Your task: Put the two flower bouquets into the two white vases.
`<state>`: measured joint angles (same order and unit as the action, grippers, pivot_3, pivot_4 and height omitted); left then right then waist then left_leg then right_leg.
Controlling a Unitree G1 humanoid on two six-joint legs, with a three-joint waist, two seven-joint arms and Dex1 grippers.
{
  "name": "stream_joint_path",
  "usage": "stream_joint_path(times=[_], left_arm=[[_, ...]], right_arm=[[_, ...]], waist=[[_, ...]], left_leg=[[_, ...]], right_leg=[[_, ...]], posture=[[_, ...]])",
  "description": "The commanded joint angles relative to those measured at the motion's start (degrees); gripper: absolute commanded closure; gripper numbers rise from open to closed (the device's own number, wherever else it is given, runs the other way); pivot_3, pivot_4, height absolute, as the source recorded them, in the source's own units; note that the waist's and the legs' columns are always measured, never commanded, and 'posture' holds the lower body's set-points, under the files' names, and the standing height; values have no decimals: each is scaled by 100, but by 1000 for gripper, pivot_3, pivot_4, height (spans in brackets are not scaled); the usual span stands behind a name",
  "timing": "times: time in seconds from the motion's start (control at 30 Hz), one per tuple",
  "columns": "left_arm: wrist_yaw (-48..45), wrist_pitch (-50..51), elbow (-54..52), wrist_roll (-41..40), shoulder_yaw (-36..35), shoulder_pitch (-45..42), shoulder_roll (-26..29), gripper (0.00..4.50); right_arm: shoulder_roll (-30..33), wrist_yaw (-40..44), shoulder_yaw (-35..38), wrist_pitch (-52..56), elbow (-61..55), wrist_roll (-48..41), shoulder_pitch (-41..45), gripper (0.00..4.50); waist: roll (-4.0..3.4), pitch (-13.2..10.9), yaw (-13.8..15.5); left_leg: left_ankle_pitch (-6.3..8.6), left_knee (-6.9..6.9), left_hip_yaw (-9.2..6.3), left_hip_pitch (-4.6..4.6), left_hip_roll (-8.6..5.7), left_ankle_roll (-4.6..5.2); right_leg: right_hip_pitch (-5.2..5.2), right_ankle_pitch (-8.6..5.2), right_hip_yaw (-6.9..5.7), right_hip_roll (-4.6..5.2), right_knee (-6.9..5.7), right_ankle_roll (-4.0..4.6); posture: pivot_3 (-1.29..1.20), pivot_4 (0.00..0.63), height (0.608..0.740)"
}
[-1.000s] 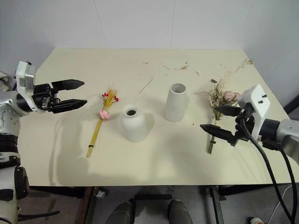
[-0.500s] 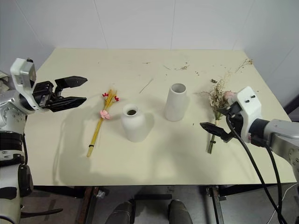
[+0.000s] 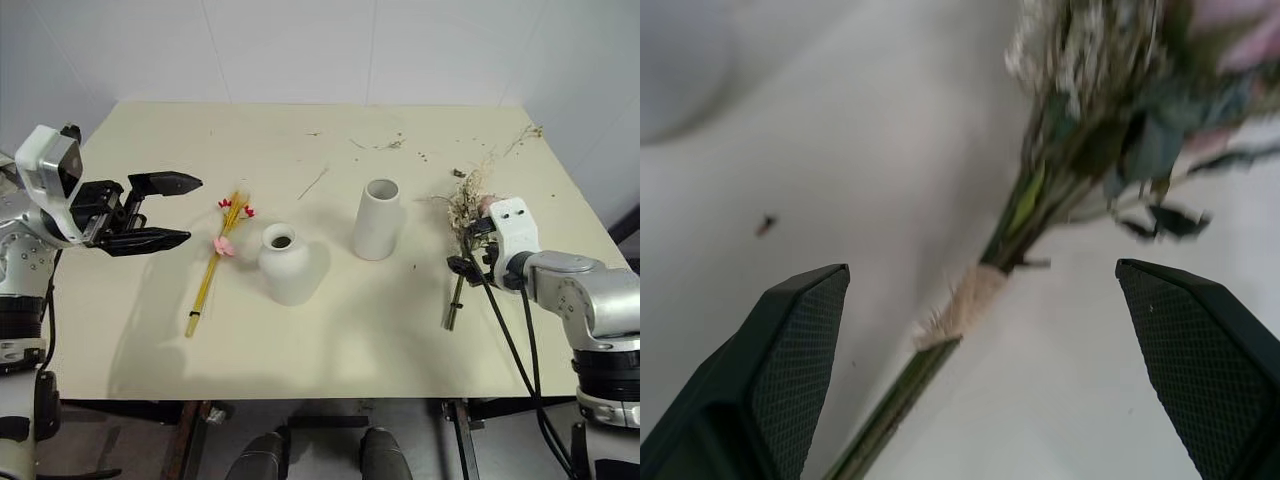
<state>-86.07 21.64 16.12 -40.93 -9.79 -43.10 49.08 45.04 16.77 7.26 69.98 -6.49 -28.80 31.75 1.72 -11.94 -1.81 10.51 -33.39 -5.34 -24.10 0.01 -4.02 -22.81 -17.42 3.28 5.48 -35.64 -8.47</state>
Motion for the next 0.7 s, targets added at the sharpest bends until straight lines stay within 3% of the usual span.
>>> stream_joint_path(times=[0.03, 0.23, 0.33, 0.7], left_arm=[[-448, 58, -361, -167, -227, 62, 226, 31], [-402, 44, -400, -149, -224, 49, 215, 31], [-392, 52, -424, -151, -224, 62, 208, 0], [-374, 41, -402, -106, -180, 20, 190, 0]], right_arm=[[-103, -42, 164, 198, -47, 77, 143, 0], [-313, -59, 14, -74, 426, 418, 323, 0], [-431, -106, 43, -103, 649, 578, 460, 574], [-596, -151, 134, -160, 640, 841, 507, 4234]], waist=[[-1, -1, 0], [-1, -1, 8], [-1, -1, 8], [-1, -1, 1]], left_leg=[[0, 0, 0, 1, 0, 0], [0, -11, 1, 0, -2, 0], [0, -11, 1, 0, -2, 0], [0, -2, 0, 1, -1, 0]], right_leg=[[0, 0, 0, 0, -3, 0], [1, 1, 0, 0, -3, -1], [0, 1, 0, 0, -4, -1], [-1, 0, 0, -1, -3, -1]], posture=[[0, 150, 740], [0, 150, 740], [0, 150, 740], [0, 150, 740]])
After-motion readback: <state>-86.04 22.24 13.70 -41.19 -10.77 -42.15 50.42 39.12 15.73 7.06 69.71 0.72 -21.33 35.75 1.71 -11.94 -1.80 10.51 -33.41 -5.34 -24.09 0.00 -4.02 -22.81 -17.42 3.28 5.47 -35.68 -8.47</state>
